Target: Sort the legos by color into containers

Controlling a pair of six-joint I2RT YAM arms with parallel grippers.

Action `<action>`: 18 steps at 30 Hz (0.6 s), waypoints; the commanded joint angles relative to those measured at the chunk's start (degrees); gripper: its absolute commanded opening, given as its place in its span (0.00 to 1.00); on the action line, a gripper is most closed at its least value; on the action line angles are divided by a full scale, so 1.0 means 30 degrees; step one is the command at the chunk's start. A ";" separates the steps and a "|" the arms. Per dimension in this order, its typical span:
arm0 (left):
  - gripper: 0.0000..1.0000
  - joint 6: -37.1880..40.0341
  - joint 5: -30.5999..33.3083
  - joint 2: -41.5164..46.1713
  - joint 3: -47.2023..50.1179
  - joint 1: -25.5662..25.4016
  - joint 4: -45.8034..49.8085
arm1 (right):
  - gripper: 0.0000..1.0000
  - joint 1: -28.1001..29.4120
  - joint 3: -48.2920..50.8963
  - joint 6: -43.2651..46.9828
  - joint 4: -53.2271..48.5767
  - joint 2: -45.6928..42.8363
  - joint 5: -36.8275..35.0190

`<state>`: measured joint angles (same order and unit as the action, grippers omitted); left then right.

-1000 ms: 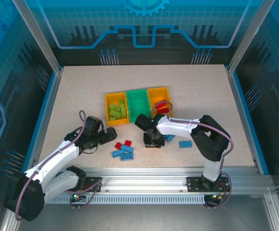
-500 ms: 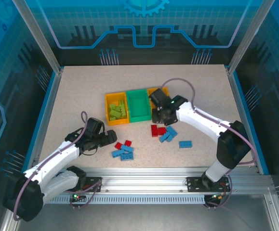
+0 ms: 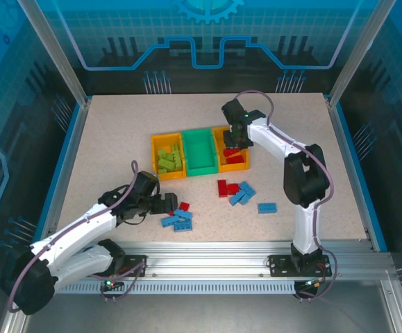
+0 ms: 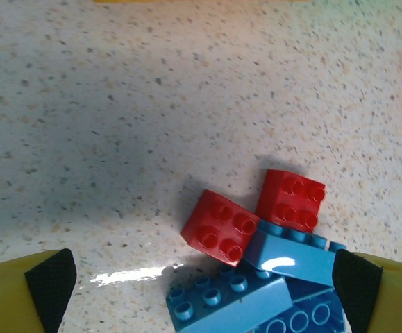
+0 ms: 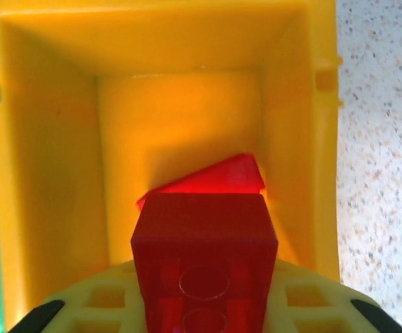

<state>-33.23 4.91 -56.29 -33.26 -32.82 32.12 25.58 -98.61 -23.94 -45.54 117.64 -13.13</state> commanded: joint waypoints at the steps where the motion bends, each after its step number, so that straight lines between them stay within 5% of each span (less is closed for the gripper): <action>1: 0.99 0.0706 0.0688 -0.0687 -0.1014 -0.0839 0.0988 | 0.34 -0.0237 -0.1468 0.0908 -0.1006 0.1119 0.0402; 10: 0.99 -0.1245 0.1997 -0.1925 -0.1473 -0.2755 0.2126 | 0.75 -0.0153 -0.1535 0.0856 -0.1138 0.0963 0.0610; 18: 0.99 -0.5534 0.2697 -0.1385 -0.1770 -0.5254 0.3594 | 0.84 0.0317 0.1100 0.0314 0.0091 -0.2512 0.1928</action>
<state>-42.33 10.35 -60.84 -36.42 -46.63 37.89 25.41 -97.08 -22.15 -46.15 114.98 -9.56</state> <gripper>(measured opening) 0.988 0.834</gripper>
